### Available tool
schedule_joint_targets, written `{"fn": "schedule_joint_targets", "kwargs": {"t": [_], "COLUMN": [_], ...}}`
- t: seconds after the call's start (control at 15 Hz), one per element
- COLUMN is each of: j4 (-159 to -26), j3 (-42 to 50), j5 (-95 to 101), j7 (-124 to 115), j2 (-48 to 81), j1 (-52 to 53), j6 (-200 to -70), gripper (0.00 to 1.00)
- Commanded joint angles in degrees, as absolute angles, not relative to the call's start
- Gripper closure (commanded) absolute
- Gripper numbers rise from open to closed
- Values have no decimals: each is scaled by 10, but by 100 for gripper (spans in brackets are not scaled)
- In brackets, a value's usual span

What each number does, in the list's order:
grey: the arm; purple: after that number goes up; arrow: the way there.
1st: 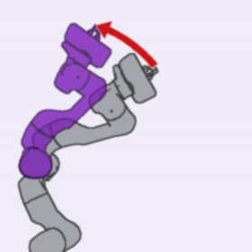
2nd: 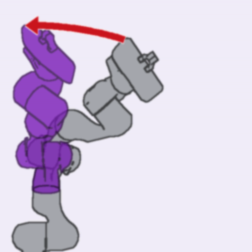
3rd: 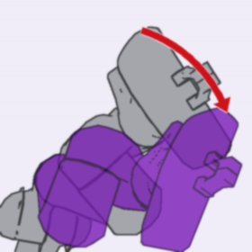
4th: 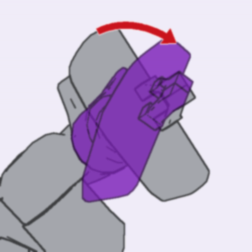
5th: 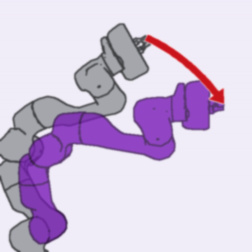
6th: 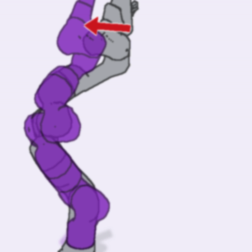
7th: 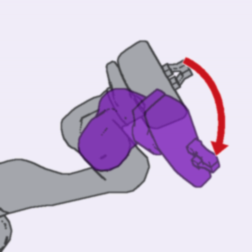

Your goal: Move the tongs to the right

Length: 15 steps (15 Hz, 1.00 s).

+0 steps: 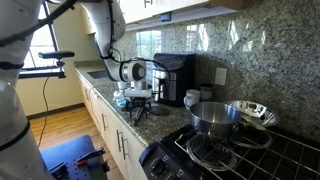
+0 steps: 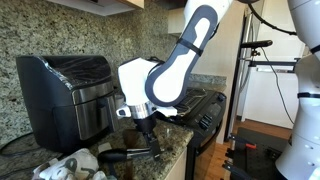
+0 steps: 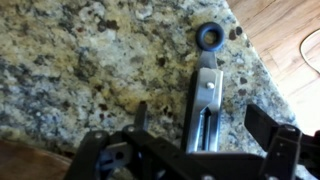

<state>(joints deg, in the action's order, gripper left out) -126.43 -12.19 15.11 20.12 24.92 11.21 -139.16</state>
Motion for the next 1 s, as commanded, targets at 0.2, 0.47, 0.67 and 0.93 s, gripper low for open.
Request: {"fn": "schedule_joint_targets", "kwargs": {"t": [0.2, 0.47, 0.67, 0.93], "j4": [-1258, -1257, -1257, -1257], "j3": [-122, -122, -121, -123], "j5": [156, 159, 162, 160], "j7": [198, 195, 193, 195], "j2": [248, 245, 244, 241], "j1": [115, 118, 120, 120], "j6": [-1402, -1403, -1403, -1399], "gripper": [51, 81, 91, 90]}}
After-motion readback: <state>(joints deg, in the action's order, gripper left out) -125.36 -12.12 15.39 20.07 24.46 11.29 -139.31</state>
